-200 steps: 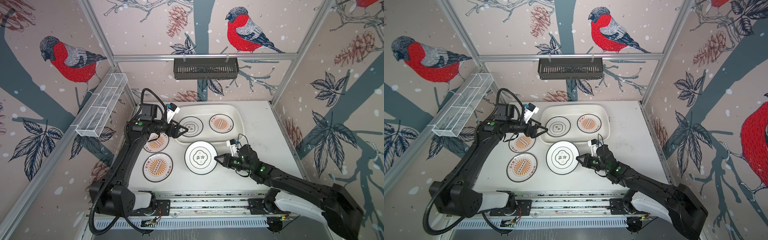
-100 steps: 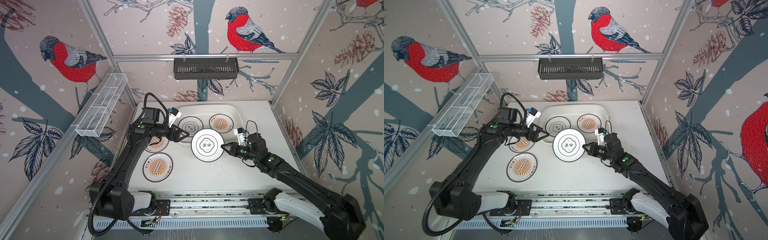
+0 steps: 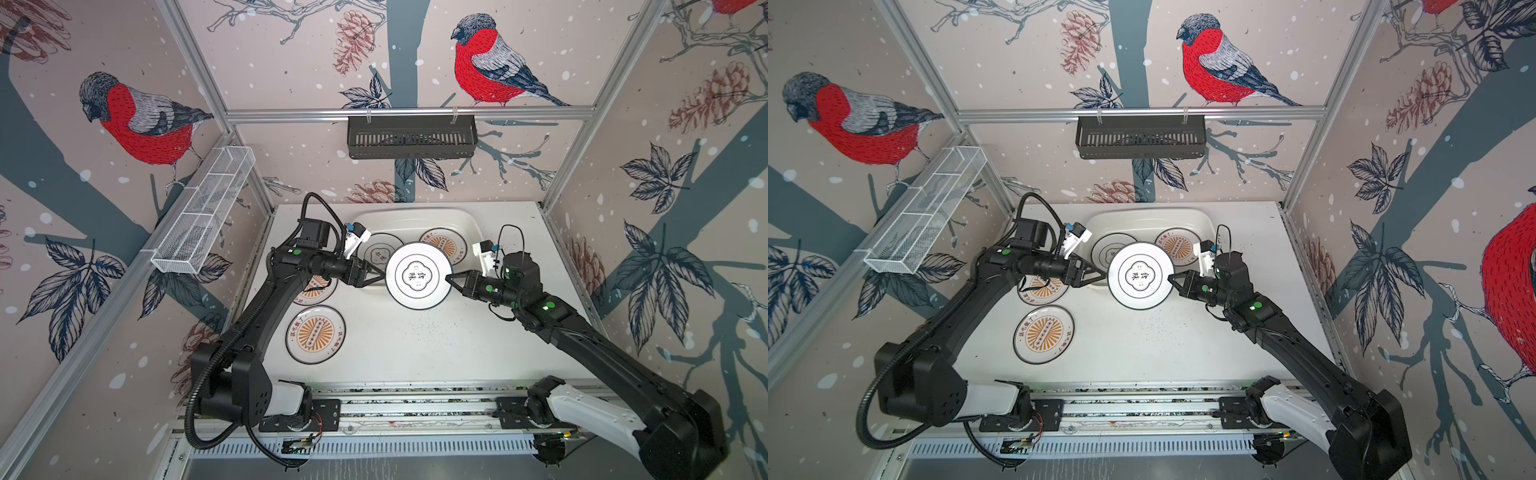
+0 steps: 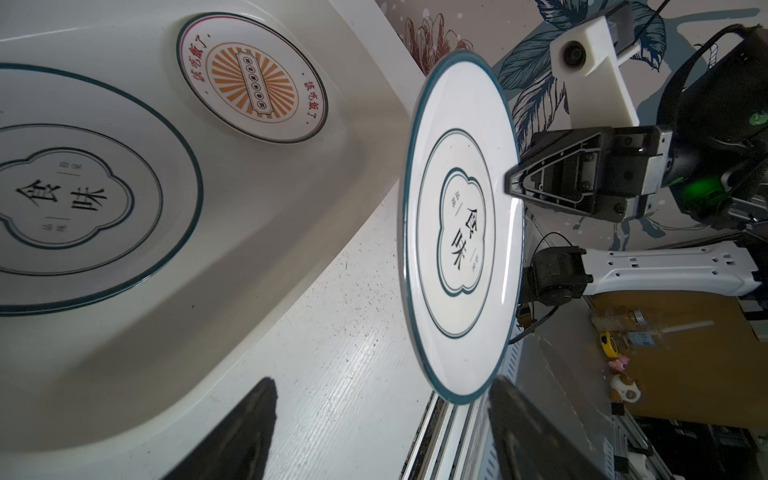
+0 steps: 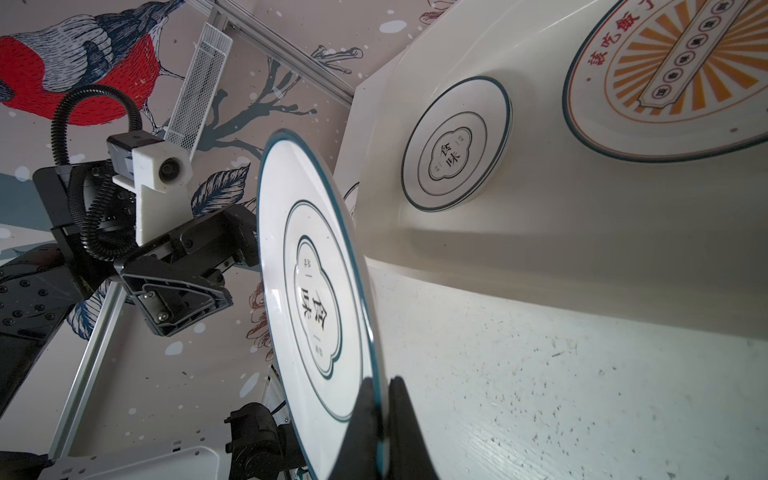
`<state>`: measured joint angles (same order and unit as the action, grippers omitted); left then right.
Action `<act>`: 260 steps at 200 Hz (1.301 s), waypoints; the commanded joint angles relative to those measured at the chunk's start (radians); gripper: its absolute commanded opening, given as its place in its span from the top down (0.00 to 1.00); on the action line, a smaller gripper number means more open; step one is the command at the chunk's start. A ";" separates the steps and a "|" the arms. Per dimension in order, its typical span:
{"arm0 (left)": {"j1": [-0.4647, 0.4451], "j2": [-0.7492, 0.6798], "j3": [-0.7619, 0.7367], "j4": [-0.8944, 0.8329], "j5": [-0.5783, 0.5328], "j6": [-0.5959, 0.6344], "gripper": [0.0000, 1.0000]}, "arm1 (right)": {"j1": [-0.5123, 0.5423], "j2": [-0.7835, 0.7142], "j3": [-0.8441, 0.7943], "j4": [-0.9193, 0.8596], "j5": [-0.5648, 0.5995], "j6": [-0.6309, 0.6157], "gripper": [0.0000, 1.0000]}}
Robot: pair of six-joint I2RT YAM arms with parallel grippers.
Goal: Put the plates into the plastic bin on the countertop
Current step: 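Grasp the plate's far edge with the left gripper while the right gripper holds it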
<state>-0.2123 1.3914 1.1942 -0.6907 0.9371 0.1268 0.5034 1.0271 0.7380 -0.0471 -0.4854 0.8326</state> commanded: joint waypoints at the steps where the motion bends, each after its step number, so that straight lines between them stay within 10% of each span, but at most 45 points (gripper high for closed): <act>1: -0.010 0.025 0.027 0.022 0.074 -0.024 0.24 | 0.000 0.013 0.020 0.050 -0.014 -0.019 0.99; 260: -0.011 0.115 0.067 0.079 0.132 -0.130 0.74 | 0.084 0.056 0.085 0.057 0.153 -0.063 0.99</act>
<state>-0.2237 1.5131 1.2591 -0.6346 1.0679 -0.0025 0.5804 1.0885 0.8116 -0.0227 -0.3477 0.7830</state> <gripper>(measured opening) 0.299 0.078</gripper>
